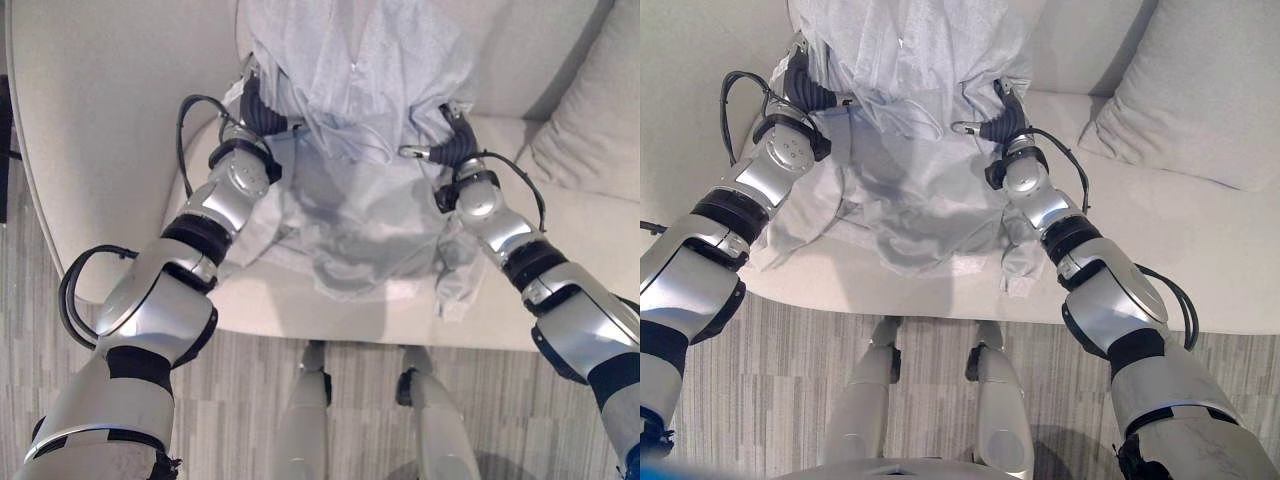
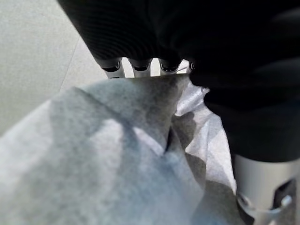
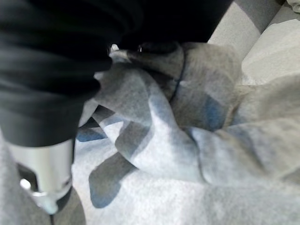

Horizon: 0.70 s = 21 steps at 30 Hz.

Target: Hang the clothes on the sofa on the clothes rack.

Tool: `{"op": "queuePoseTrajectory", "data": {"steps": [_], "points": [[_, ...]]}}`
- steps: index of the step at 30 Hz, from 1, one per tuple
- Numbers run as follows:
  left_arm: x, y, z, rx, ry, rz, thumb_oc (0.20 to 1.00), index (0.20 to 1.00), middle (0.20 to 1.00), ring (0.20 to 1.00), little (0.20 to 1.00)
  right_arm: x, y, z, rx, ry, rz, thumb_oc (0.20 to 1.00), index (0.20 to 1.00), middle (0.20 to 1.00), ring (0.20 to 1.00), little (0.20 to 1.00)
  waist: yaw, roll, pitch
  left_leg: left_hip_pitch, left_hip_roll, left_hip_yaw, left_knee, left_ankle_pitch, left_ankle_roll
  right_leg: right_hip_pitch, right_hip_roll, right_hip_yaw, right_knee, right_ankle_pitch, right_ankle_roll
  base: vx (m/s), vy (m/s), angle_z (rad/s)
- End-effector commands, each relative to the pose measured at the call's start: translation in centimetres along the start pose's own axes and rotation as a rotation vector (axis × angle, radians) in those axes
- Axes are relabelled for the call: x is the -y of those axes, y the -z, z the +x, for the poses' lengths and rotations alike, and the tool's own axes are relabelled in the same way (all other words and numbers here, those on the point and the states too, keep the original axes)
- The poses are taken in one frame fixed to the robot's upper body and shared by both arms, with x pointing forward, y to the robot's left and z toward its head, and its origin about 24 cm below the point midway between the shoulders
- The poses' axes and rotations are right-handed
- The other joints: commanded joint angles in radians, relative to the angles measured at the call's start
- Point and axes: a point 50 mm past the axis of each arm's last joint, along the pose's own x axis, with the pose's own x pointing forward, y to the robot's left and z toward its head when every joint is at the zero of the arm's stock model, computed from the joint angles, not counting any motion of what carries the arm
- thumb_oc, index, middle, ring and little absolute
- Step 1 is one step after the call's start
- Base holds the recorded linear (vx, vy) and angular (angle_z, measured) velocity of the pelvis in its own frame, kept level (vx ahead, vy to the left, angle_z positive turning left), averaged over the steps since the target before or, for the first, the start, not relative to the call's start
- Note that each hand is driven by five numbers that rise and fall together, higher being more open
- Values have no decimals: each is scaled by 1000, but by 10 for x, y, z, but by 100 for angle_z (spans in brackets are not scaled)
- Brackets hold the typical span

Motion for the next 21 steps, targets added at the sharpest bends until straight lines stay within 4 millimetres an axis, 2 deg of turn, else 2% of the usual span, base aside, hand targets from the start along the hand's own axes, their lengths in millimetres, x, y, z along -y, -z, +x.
{"op": "queuePoseTrajectory", "data": {"steps": [1, 6, 7, 8, 9, 10, 11, 12, 13, 18, 21], "points": [[-23, -45, 23, 129, -58, 23, 1000, 1000, 1000, 1000, 1000, -2, -43, 12, 129, 0, 43, 1000, 1000, 1000, 1000, 1000, 0, 15, 11, 50, -46, 52, -123, 70, 26, -88, -36, 100, 11, 24, 155, 0, 0, 0], [-33, -44, 26, 126, -76, 71, 1000, 1000, 1000, 1000, 1000, 1, -47, 13, 157, 7, -38, 1000, 1000, 1000, 1000, 1000, -6, 18, 9, 43, -45, 53, -123, 73, 26, -95, -34, 102, 11, 26, 155, 0, 0, 0], [-37, -41, 27, 123, -81, 97, 1000, 1000, 1000, 1000, 1000, 3, -49, 14, 173, 11, -99, 809, 809, 809, 809, 809, -9, 18, 9, 43, -45, 53, -123, 72, 26, -98, -32, 103, 11, 26, 156, 0, 0, 0], [-37, -41, 27, 123, -81, 97, 1000, 1000, 1000, 1000, 1000, 3, -49, 14, 173, 11, -100, 658, 658, 658, 658, 658, -9, 18, 9, 42, -45, 53, -123, 72, 26, -98, -32, 103, 11, 26, 156, 0, 0, 0], [-40, -39, 27, 119, -86, 109, 1000, 1000, 1000, 1000, 1000, 2, -51, 14, 182, 13, -112, 238, 238, 238, 238, 238, -11, 17, 9, 42, -44, 53, -123, 73, 26, -99, -31, 103, 11, 27, 156, 0, 0, 0], [-43, -37, 28, 117, -94, 123, 1000, 1000, 1000, 1000, 1000, 2, -54, 14, 192, 15, -119, 200, 200, 200, 200, 200, -13, 16, 9, 42, -44, 53, -123, 73, 25, -98, -31, 103, 11, 26, 156, 0, 0, 0], [-45, -36, 28, 117, -98, 134, 721, 721, 721, 721, 721, 2, -56, 15, 203, 16, -124, 200, 200, 200, 200, 200, -14, 15, 9, 41, -43, 53, -123, 73, 25, -98, -31, 103, 11, 26, 156, 0, 0, 0], [-48, -35, 29, 116, -106, 143, 498, 498, 498, 498, 498, 2, -58, 15, 212, 20, -125, 200, 200, 200, 200, 200, -16, 14, 9, 42, -43, 53, -123, 73, 25, -98, -30, 103, 11, 26, 156, 0, 0, 0], [-50, -35, 29, 118, -112, 153, 200, 200, 200, 200, 200, 3, -61, 14, 223, 24, -118, 200, 200, 200, 200, 200, -17, 13, 10, 42, -42, 53, -123, 73, 25, -99, -30, 104, 11, 25, 156, 0, 0, 0], [-58, -33, 28, 132, -135, 166, 200, 200, 200, 200, 200, 5, -67, 12, 257, 46, -51, 200, 200, 200, 200, 200, -17, 8, 8, 47, -41, 53, -123, 69, 26, -93, -28, 106, 11, 21, 156, 0, 0, 0], [-57, -33, 27, 140, -143, 168, 200, 200, 200, 200, 200, 4, -63, 7, 254, 65, 15, 200, 200, 200, 200, 200, -15, 8, 4, 66, -41, 53, -123, 63, 28, -73, -30, 105, 11, 13, 157, 0, 0, 0]]}}
